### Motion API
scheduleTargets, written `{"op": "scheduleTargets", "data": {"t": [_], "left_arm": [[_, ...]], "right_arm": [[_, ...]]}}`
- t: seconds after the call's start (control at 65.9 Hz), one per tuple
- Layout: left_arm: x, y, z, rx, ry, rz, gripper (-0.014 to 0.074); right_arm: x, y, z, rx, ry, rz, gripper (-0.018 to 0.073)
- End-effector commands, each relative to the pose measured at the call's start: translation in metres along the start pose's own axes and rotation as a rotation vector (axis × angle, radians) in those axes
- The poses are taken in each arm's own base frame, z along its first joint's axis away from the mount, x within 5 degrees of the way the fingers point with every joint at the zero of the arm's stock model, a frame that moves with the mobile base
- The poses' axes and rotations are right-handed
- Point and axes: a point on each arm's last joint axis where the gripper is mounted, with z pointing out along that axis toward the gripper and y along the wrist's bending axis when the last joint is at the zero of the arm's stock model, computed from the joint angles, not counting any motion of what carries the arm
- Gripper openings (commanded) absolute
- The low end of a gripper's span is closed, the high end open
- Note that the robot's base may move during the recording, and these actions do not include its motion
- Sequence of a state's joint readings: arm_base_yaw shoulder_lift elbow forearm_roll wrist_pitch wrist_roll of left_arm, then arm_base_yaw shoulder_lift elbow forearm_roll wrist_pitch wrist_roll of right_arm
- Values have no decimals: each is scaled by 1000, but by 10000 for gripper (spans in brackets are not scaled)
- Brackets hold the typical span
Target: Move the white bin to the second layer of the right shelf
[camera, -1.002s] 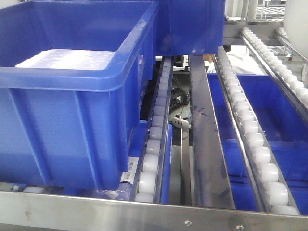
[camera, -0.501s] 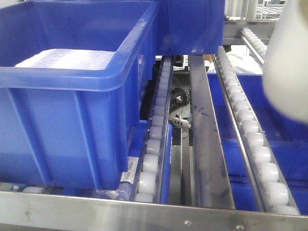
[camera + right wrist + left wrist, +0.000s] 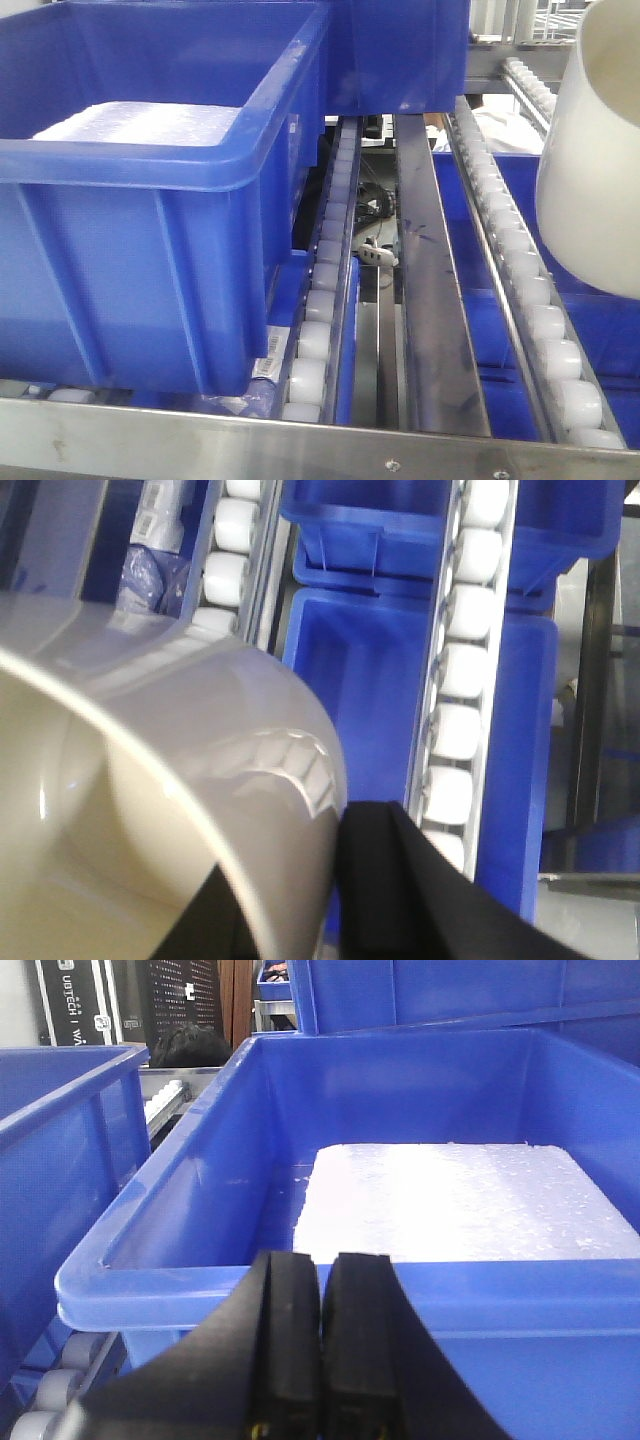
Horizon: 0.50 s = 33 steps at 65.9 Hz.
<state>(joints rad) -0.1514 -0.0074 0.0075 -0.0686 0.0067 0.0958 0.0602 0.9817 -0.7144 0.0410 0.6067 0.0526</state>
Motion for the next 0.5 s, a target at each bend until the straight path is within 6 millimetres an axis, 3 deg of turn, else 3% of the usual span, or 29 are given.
{"op": "scheduleTargets", "data": {"t": [0.0, 0.486], "left_arm": [[3, 0, -1, -6, -67, -13, 85], [3, 0, -1, -6, -67, -13, 85]], "right_arm": [[-16, 0, -10, -5, -99, 4, 24], [-14, -14, -10, 57, -82, 37, 24]]}}
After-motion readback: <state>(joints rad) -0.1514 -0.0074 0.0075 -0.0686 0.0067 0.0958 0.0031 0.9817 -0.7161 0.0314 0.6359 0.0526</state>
